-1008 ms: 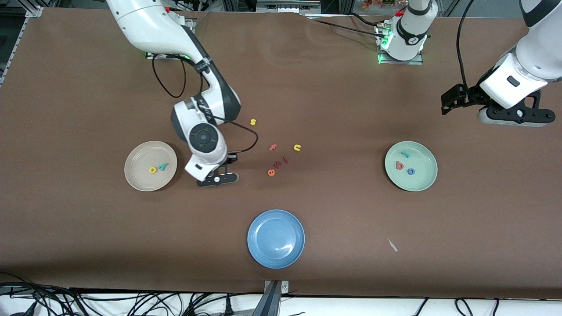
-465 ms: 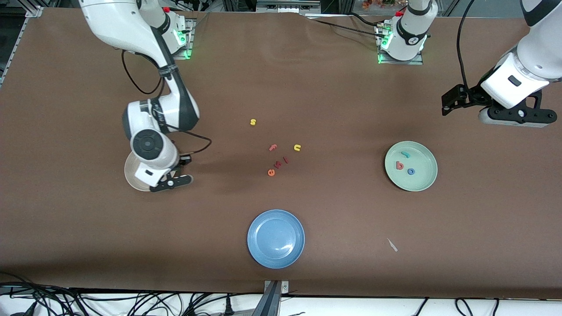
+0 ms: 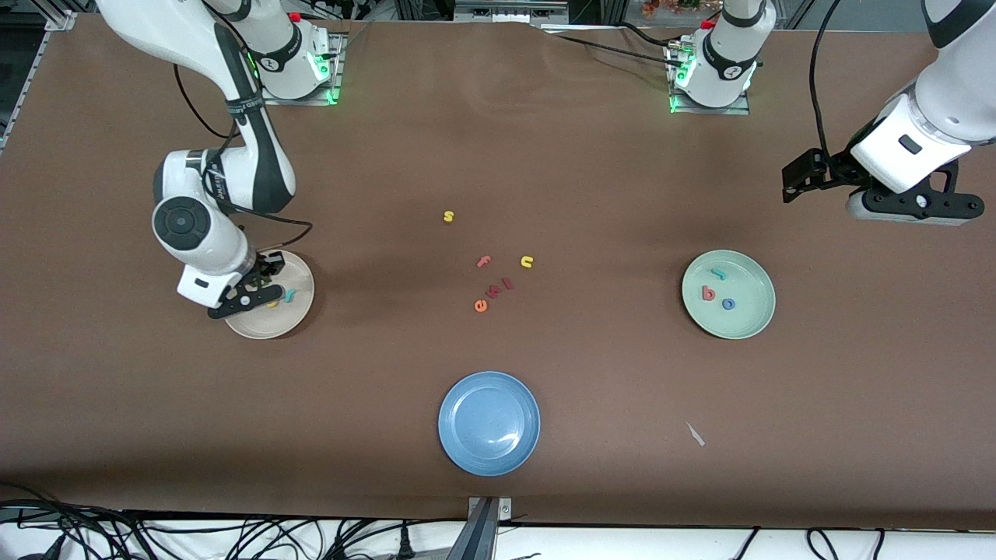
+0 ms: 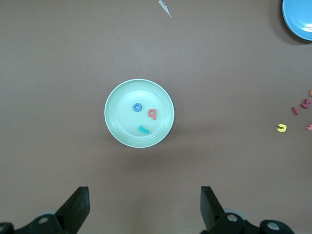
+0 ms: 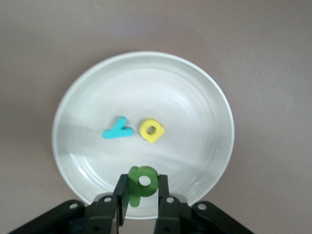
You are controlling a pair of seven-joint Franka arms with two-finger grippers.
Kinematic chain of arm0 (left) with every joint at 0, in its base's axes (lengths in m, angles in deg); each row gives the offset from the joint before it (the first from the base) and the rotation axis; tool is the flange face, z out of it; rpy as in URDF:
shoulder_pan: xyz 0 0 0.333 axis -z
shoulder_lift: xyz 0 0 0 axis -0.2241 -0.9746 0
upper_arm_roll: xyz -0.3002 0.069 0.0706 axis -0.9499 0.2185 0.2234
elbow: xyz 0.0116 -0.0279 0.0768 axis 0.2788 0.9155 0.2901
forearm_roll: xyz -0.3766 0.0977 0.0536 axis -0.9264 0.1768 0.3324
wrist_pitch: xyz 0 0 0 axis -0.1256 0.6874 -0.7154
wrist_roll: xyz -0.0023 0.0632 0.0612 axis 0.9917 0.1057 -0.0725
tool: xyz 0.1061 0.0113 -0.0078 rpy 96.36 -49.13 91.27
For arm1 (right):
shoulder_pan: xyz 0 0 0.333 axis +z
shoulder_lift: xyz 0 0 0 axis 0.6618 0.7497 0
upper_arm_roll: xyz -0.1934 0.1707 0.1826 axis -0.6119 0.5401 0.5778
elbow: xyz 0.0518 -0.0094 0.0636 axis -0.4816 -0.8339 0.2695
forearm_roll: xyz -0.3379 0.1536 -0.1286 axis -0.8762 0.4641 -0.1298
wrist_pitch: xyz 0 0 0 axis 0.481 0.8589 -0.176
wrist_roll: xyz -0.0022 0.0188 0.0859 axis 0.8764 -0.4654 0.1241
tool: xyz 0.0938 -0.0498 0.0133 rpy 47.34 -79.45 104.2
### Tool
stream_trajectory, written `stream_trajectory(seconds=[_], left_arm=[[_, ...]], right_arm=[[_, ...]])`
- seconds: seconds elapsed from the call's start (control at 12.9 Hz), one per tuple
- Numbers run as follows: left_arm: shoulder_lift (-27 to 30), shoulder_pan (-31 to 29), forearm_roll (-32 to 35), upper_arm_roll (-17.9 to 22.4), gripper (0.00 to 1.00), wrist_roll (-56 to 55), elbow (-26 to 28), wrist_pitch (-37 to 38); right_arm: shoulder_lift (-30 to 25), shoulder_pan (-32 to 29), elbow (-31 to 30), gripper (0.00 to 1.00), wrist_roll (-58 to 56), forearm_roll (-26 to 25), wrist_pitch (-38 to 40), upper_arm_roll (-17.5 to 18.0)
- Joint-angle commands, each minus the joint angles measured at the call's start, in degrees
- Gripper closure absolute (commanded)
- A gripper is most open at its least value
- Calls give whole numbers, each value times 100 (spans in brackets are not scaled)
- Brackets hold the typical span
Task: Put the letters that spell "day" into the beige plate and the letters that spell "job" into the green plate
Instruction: 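Carry the green p with the right gripper to the beige plate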
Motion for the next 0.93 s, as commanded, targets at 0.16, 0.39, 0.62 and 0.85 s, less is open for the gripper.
stream_trajectory(seconds=[0.16, 0.39, 0.62, 0.85], left_arm=[[-67, -20, 158, -36, 0, 35, -150, 113], [-67, -38, 158, -36, 0, 44, -150, 113], [-67, -47, 158, -36, 0, 44, -150, 113], [-67, -47, 158, -36, 0, 44, -150, 113]], right_arm=[[17, -106, -469, 14, -448, 79, -979, -29], [-79, -97, -355, 0, -465, 316, -787, -12], [-70, -80, 311, 0, -430, 728, 325, 137], [-70, -106, 752, 0, -430, 1230, 1048, 129]])
